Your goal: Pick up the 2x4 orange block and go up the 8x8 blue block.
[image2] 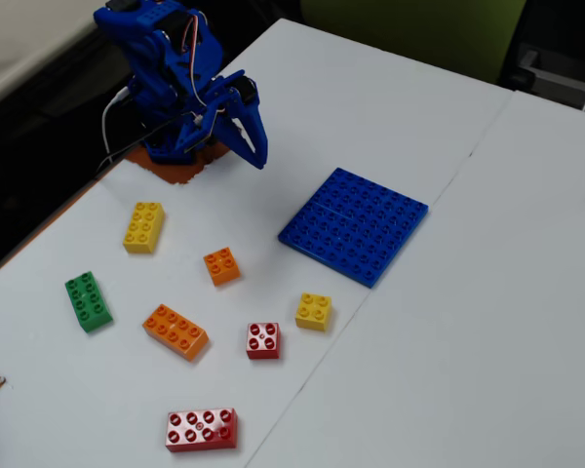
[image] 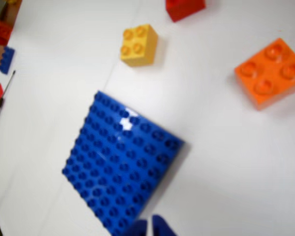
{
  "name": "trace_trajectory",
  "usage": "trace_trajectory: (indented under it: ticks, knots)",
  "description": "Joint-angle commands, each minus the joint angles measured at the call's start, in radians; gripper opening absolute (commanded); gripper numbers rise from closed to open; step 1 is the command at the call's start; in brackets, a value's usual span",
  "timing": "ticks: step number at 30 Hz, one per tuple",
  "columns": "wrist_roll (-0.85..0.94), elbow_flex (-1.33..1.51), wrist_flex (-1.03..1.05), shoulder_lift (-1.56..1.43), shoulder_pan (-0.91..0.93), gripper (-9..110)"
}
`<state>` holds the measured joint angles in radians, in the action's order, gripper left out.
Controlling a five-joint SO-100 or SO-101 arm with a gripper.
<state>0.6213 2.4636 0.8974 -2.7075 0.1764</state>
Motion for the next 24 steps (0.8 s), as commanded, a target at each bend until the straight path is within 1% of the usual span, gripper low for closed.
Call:
trace_trajectory:
  ticks: [1, 14, 22, 24]
  knots:
    - [0.055, -0.213, 0.048, 0.144, 0.04, 0]
    - [0.278, -0.914, 0.106, 0.785, 0.222, 0]
    - [0.486, -1.173, 0.11, 1.051, 0.313, 0]
    - [0.572, -1.22, 0.13, 1.104, 0.333, 0]
